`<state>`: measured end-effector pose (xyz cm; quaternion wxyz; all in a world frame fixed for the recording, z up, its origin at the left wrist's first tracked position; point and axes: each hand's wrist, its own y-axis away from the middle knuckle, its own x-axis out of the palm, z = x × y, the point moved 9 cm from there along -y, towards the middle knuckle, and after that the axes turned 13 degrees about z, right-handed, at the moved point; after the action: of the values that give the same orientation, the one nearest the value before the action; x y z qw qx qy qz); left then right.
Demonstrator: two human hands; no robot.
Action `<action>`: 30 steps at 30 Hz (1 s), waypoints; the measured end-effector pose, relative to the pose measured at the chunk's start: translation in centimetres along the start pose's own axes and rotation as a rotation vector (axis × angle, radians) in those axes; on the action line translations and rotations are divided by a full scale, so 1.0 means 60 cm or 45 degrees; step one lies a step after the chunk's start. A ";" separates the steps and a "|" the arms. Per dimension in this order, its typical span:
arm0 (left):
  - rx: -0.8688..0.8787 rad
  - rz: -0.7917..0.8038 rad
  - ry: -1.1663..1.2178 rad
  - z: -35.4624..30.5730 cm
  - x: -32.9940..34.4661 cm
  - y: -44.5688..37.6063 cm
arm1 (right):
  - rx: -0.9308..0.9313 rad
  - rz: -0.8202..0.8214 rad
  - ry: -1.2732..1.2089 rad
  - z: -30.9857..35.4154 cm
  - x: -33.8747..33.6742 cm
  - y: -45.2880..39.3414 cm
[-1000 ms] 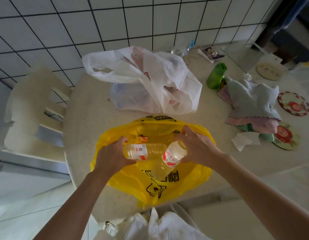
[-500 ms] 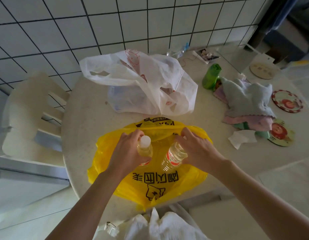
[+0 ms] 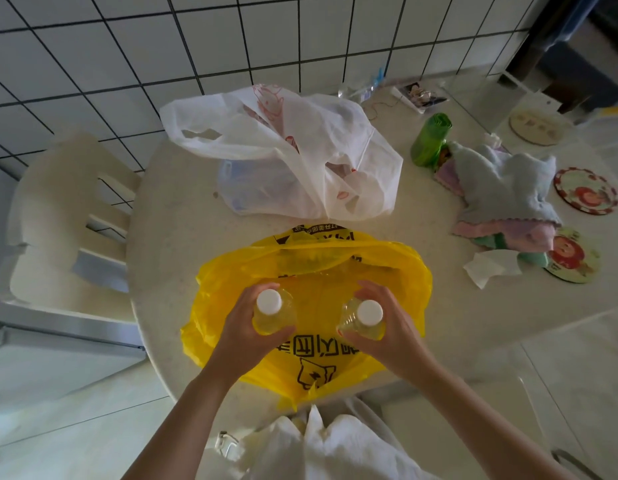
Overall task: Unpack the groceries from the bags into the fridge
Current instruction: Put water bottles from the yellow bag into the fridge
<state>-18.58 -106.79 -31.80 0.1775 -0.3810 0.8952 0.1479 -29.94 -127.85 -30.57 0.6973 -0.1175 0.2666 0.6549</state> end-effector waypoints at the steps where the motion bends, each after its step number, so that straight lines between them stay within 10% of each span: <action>1: 0.004 0.006 0.008 0.001 0.002 -0.001 | 0.026 -0.023 -0.016 -0.008 0.005 0.005; 30: -0.136 -0.189 0.254 -0.017 -0.024 0.031 | 0.124 -0.426 -0.369 0.041 0.018 0.057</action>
<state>-19.22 -105.04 -30.03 0.0776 -0.4680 0.8686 0.1431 -32.74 -125.30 -28.48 0.8320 -0.0309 0.1719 0.5266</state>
